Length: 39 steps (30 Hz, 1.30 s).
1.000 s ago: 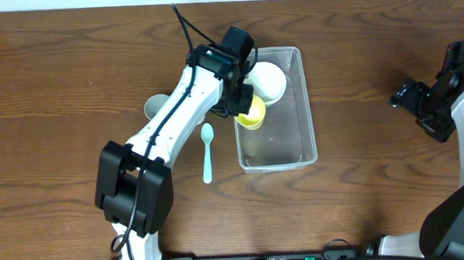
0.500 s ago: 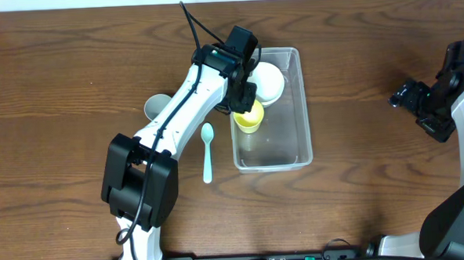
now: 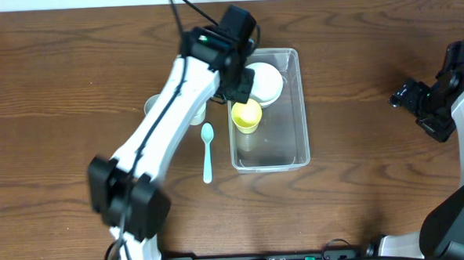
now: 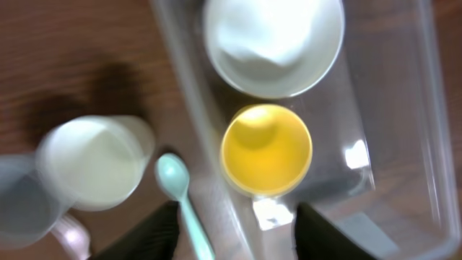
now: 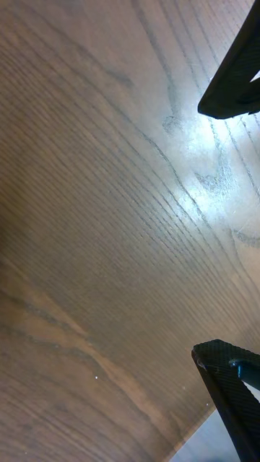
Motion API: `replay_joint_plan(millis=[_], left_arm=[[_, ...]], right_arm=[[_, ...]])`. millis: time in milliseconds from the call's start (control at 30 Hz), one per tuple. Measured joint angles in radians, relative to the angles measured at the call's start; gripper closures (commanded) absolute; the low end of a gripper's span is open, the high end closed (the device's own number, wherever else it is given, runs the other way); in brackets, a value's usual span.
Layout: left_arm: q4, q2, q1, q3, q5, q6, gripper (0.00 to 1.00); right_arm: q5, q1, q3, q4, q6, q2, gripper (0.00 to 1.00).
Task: Pack container
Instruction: 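Carry the yellow cup into the container and release it, then grasp the grey cup with the left gripper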
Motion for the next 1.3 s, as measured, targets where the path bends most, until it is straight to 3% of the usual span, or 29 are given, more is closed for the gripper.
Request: replay_joint_plan(millis=[167, 300, 533, 767, 1033, 1300], left_arm=[[-0.121, -0.112, 0.047, 0.029, -0.087, -0.027, 0.39], [-0.137, -0.108, 0.175, -0.003, -0.126, -0.066, 0.39], [-0.011, -0.034, 0.437, -0.204, -0.096, -0.109, 0.42], [0.095, 0.031, 0.503, -0.351, -0.061, -0.105, 0.45], [0.145, 0.074, 0.503, -0.376, -0.045, -0.089, 0.91], [0.142, 0.073, 0.524, -0.375, -0.043, -0.076, 0.94]], right_arm=[[0.0, 0.0, 0.0, 0.0, 0.0, 0.0, 0.01], [0.0, 0.0, 0.0, 0.0, 0.0, 0.0, 0.01], [0.0, 0.0, 0.0, 0.0, 0.0, 0.0, 0.01], [0.0, 0.0, 0.0, 0.001, 0.0, 0.0, 0.01], [0.0, 0.0, 0.0, 0.001, 0.0, 0.0, 0.01], [0.0, 0.0, 0.0, 0.001, 0.0, 0.0, 0.01]])
